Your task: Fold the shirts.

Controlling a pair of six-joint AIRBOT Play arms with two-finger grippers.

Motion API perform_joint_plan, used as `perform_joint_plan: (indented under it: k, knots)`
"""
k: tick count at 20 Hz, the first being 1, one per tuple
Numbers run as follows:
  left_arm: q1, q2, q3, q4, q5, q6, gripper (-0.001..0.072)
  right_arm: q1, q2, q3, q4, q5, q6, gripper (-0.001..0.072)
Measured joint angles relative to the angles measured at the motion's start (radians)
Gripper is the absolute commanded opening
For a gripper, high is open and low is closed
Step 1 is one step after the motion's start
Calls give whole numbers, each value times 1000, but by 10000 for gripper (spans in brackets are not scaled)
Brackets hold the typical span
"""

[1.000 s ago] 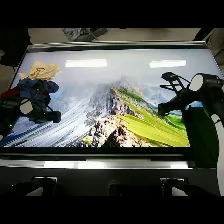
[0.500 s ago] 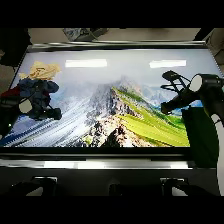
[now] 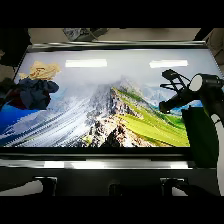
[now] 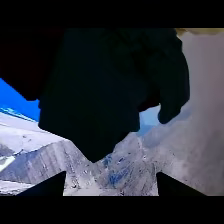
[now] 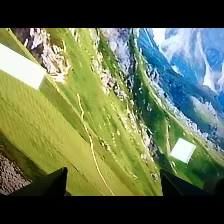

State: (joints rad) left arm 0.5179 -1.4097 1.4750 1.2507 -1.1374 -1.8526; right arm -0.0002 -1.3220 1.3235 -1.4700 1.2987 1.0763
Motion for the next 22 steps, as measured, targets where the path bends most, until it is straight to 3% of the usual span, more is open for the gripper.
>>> perform_joint_plan:
  k: [5, 14, 15, 16, 17, 19, 20, 22]
  knots:
    - [147, -126, -35, -165, 31, 61, 720, 0, 0, 0, 64, -23, -19, 660]
    - [55, -336, -72, -294, 175, 224, 720, 0, 0, 0, 181, -71, -22, 660]
    - [49, -344, -72, -303, 193, 237, 648, 0, 0, 0, 190, -70, -22, 660]
    - [48, -350, -73, -306, 204, 244, 326, 0, 0, 0, 200, -68, -22, 660]
    - [46, -355, -74, -306, 216, 252, 126, 0, 0, 0, 208, -66, -22, 660]
    - [45, -360, -74, -306, 225, 264, 93, 0, 0, 0, 217, -63, -22, 660]
    - [43, -360, -74, -306, 228, 265, 31, 0, 0, 0, 221, -61, -22, 660]
    - [43, -358, -74, -306, 228, 276, 29, 0, 0, 0, 226, -54, -22, 660]
